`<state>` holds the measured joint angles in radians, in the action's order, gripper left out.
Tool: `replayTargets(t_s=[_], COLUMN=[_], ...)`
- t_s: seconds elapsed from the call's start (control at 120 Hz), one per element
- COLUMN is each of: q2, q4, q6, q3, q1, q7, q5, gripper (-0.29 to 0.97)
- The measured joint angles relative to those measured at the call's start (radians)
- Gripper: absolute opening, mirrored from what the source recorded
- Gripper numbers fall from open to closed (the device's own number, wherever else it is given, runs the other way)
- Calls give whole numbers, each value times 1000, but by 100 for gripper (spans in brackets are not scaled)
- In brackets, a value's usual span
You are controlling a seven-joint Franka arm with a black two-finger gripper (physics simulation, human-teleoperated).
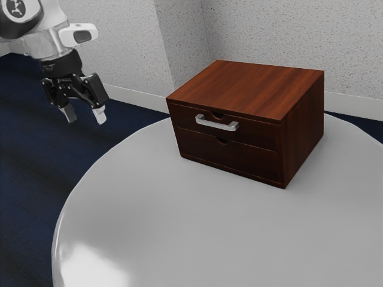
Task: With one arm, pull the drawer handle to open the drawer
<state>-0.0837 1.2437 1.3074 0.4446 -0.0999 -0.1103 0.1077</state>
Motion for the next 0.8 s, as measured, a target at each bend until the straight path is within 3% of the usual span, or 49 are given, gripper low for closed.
replayTargets(t_s=[0.158, 0.2, 0.283, 0.367, 0.467, 0.558, 0.675, 0.8], q2=[0, 21, 122, 65, 11, -59, -95, -20], q4=[0, -57, -181, -137, -82, -59, -44, 57], q6=[84, 90, 86, 56, 20, 26, 76, 182], q3=[1, -6, -138, -265, -280, -285, -286, -287], q1=[3, 7, 78, 152, 64, -24, -24, -103], q7=[-23, -28, 8, 224, 513, 739, 988, 1220], q5=[1, -18, -46, -22, 31, -2, -26, -97], gripper=[66, 66, 66, 66, 66, 65, 63, 62])
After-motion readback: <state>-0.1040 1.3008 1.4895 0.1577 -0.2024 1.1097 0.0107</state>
